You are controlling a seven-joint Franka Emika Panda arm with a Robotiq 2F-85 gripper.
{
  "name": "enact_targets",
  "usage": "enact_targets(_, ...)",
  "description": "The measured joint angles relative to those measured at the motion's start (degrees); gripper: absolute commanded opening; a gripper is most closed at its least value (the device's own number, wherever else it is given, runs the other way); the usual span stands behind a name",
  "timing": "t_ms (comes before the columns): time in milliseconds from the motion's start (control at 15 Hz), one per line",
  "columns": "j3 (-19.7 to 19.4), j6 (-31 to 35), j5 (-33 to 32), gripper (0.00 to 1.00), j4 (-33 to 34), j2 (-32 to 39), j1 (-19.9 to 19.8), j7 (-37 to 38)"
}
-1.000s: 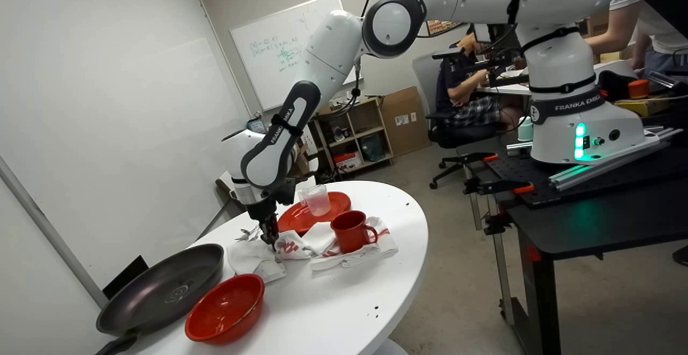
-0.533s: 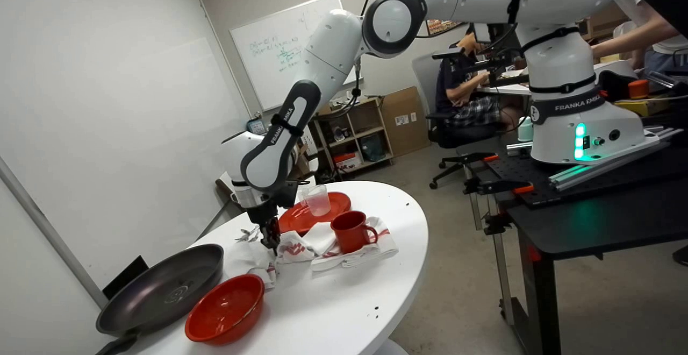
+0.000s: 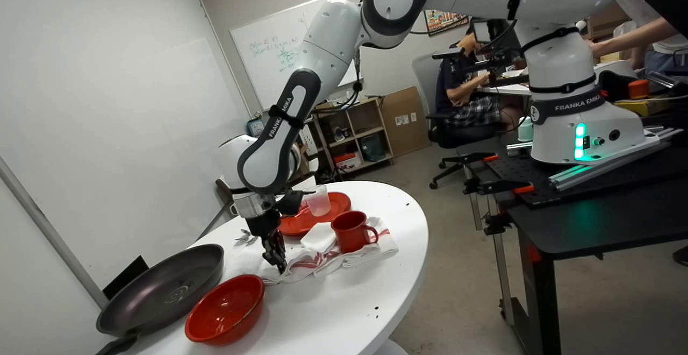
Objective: Use the tea towel to wipe the table
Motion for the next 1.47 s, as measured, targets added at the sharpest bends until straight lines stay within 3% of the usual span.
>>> enact_targets(600, 3.1, 0.2, 1.0, 0.01, -6.5, -3.0, 0.3, -0.3)
enact_targets(1467, 3.0, 0.4, 1.1, 0.01, -7.0, -3.3, 0.4, -0.8)
